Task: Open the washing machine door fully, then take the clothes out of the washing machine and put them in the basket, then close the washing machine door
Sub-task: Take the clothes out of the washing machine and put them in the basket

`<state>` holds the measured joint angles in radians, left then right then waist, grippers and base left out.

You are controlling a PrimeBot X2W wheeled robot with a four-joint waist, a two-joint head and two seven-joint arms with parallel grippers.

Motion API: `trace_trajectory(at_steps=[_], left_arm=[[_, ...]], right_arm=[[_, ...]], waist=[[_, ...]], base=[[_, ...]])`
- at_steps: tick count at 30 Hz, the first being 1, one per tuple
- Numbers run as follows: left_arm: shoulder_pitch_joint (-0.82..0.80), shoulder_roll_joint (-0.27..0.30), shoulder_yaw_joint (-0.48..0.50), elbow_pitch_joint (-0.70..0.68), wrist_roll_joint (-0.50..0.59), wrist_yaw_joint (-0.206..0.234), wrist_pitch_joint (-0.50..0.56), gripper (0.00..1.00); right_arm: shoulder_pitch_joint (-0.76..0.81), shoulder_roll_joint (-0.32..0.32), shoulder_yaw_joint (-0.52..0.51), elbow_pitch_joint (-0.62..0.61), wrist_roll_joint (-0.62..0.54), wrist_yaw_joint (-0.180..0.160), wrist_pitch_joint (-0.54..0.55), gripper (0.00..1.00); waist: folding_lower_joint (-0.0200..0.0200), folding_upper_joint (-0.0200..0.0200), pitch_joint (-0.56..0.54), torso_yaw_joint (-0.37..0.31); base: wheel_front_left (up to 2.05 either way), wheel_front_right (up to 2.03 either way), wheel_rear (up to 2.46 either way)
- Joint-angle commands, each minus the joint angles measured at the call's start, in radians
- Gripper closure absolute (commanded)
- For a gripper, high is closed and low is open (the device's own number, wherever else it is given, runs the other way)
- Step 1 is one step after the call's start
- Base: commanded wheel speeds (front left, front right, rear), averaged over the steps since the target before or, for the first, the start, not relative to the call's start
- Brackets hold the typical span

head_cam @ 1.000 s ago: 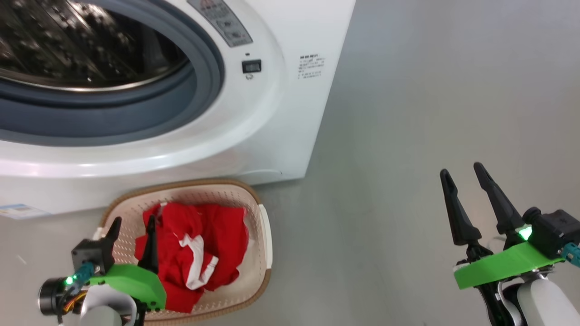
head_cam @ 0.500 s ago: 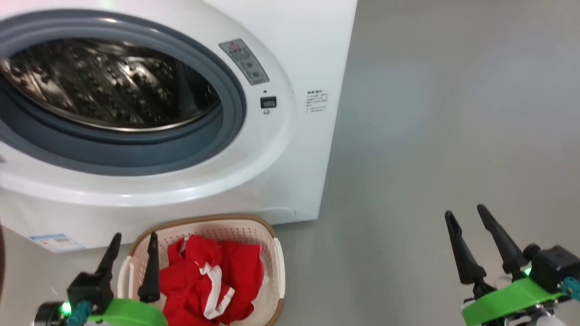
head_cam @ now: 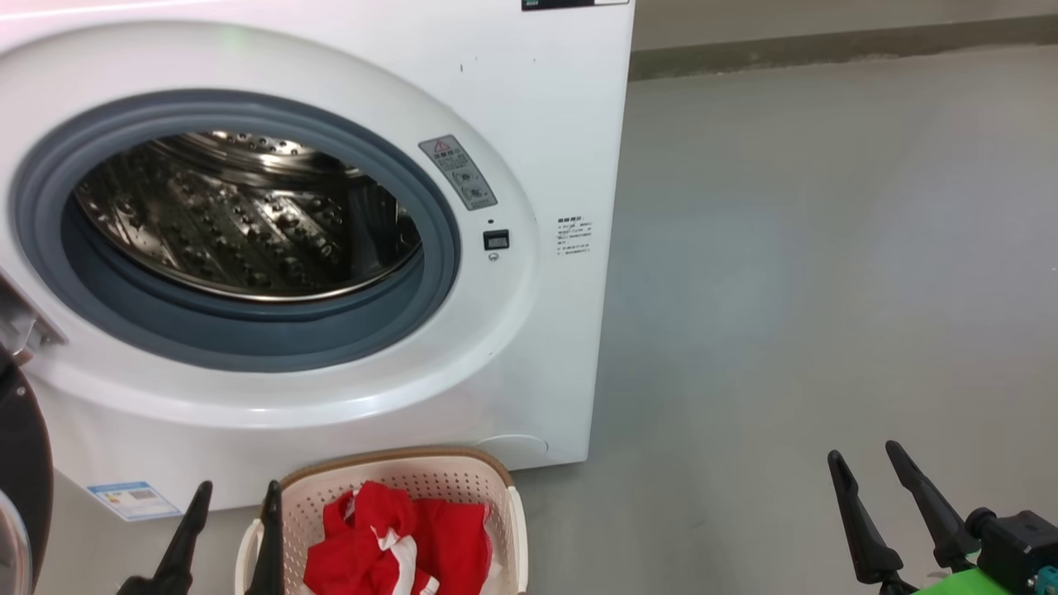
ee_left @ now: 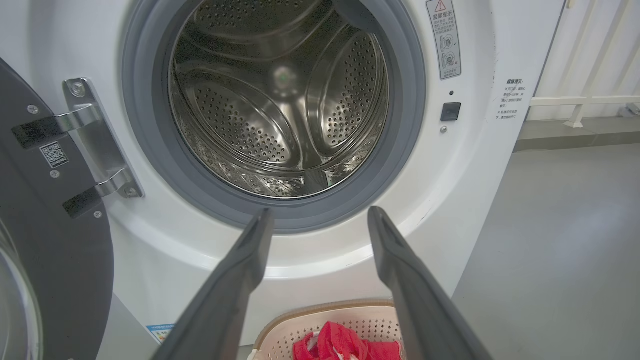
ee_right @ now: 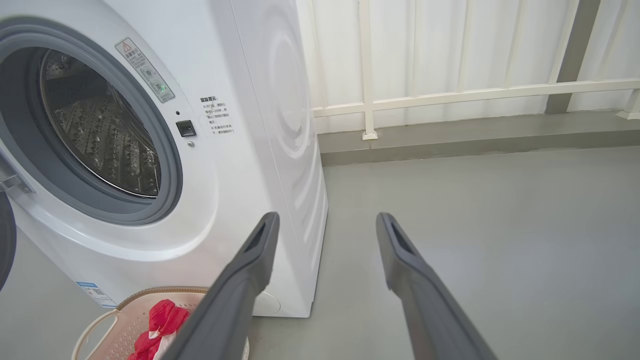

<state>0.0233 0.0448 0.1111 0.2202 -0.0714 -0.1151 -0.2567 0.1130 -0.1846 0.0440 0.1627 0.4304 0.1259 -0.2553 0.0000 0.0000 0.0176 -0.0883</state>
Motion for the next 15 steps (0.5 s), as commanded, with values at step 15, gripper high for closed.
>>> trace_trajectory(at_steps=[15], left_arm=[[0.093, 0.006, 0.043, -0.148, -0.02, -0.012, -0.005, 0.0]], right_arm=[[0.052, -0.023, -0.023, -0.047, -0.01, 0.005, -0.006, 0.0]], waist=[[0.0, 0.0, -0.047, -0.002]], base=[[0.0, 0.0, 0.0]])
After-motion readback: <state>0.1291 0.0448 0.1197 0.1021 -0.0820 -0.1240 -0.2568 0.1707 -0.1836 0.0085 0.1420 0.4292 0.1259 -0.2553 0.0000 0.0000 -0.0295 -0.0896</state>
